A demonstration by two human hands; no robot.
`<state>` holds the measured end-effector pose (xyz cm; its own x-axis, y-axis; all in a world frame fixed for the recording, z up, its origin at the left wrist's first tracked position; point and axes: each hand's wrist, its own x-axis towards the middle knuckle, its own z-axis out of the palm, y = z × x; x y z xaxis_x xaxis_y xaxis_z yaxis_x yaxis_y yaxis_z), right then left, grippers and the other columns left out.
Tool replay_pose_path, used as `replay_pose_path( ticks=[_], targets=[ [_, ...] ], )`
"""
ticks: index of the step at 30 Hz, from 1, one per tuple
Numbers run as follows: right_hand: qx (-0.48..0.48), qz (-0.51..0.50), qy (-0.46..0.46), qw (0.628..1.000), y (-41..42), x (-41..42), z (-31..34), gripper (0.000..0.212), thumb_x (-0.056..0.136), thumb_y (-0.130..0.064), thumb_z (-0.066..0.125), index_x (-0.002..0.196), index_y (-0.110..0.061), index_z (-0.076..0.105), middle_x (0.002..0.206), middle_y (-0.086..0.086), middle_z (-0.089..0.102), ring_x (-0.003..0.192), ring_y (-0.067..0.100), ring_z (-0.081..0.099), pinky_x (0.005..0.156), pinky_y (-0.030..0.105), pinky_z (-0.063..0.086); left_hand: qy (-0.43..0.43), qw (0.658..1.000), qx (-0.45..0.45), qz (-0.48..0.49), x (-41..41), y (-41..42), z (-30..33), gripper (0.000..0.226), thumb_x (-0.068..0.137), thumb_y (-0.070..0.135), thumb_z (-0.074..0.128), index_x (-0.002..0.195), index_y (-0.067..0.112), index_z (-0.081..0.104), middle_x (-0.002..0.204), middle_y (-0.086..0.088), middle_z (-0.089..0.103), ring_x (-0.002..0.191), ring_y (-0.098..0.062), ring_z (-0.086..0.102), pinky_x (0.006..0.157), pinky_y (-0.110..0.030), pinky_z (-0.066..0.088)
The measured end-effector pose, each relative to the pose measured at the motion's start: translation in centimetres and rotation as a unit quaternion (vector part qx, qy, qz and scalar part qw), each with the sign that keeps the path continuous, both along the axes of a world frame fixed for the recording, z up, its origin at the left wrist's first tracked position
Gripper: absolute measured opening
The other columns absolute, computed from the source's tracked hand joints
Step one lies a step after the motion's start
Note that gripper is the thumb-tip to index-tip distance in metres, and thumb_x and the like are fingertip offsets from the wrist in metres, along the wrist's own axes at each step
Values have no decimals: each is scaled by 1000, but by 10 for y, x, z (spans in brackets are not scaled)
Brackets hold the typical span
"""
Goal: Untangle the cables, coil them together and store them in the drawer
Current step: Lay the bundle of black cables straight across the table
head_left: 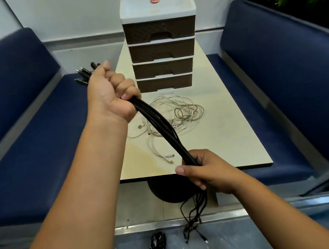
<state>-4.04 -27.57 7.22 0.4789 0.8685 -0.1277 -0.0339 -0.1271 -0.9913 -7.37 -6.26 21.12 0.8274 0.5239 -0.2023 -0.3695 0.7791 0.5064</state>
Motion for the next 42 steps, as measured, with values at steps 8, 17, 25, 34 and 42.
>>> replay_pose_path(
  ticks=[8,17,25,34,42],
  targets=[
    [-178,74,16,981,-10,32,-22,30,91,-25,66,62,-25,59,59,19,59,44,13,45,50,24,29,19,984,-121,131,-15,108,-37,53,98,24,46,50,22,25,42,10,19,36,-9,13,32,-20,16],
    [-303,57,-44,950,4,87,2,33,84,-40,70,69,-17,50,58,4,37,51,18,32,49,28,31,105,952,-235,165,-26,183,-143,55,101,25,41,49,21,23,40,9,18,35,-10,13,34,-19,15],
    [-377,48,-148,913,72,94,-26,32,90,-33,66,67,-13,54,52,-7,38,48,9,33,55,28,27,130,940,-273,156,-43,235,-231,54,103,26,38,50,19,31,42,8,24,32,-8,21,34,-18,24],
    [-415,29,-154,896,103,90,-36,36,91,-17,62,59,-15,47,43,-9,38,40,3,31,52,27,26,346,908,-220,82,-61,247,-273,33,101,31,49,81,6,54,70,-7,58,63,-19,59,55,-33,59],
    [-399,38,-166,901,115,85,-32,40,90,-21,62,55,-19,43,47,-8,34,45,8,29,52,29,25,650,696,301,48,-92,245,-237,82,94,64,40,150,6,29,157,-15,29,141,-35,31,113,-49,28]
  ],
)
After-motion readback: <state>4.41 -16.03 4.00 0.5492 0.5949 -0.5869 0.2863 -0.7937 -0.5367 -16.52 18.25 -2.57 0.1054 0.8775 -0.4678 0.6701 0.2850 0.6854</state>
